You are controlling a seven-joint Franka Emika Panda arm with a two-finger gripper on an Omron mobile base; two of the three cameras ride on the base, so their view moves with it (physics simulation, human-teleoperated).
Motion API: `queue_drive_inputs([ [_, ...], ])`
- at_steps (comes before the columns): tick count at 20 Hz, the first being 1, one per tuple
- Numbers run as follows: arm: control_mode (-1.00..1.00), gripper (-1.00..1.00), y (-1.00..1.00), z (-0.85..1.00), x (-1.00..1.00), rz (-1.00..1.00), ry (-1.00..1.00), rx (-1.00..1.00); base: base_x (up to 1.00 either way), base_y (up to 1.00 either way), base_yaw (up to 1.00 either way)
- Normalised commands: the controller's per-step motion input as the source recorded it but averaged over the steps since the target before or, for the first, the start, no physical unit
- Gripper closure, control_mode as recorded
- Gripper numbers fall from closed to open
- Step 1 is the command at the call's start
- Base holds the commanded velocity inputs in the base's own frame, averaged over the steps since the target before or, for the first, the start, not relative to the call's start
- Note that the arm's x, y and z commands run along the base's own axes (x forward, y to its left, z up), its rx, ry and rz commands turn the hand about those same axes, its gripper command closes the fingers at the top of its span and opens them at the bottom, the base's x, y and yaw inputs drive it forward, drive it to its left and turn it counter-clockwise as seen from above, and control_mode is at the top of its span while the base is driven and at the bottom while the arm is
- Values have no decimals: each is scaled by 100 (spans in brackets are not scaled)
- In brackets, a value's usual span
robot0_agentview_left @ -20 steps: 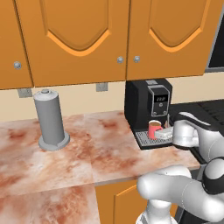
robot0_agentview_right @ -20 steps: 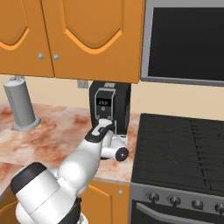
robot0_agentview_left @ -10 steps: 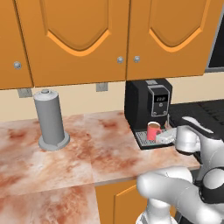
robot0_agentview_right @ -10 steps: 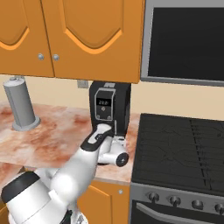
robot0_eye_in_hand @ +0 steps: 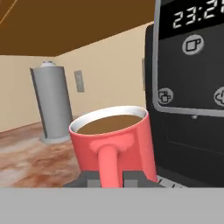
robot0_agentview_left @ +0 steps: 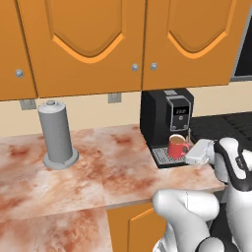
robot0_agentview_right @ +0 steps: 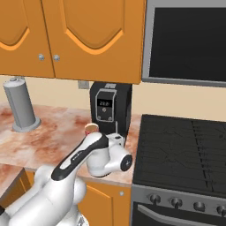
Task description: Pick up the brewed coffee from the coffee machine and place it next to the breakfast plate on the dining counter.
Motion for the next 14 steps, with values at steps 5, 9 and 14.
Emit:
queue_drive_inputs([
  [5, -100, 100, 0, 86, -55, 24, -3, 0, 0, 0, 0],
  [9, -100, 100, 0, 43, -63, 24, 0, 0, 0, 0, 0],
  [14, -100, 100, -10, 23, -28, 4, 0, 0, 0, 0, 0],
])
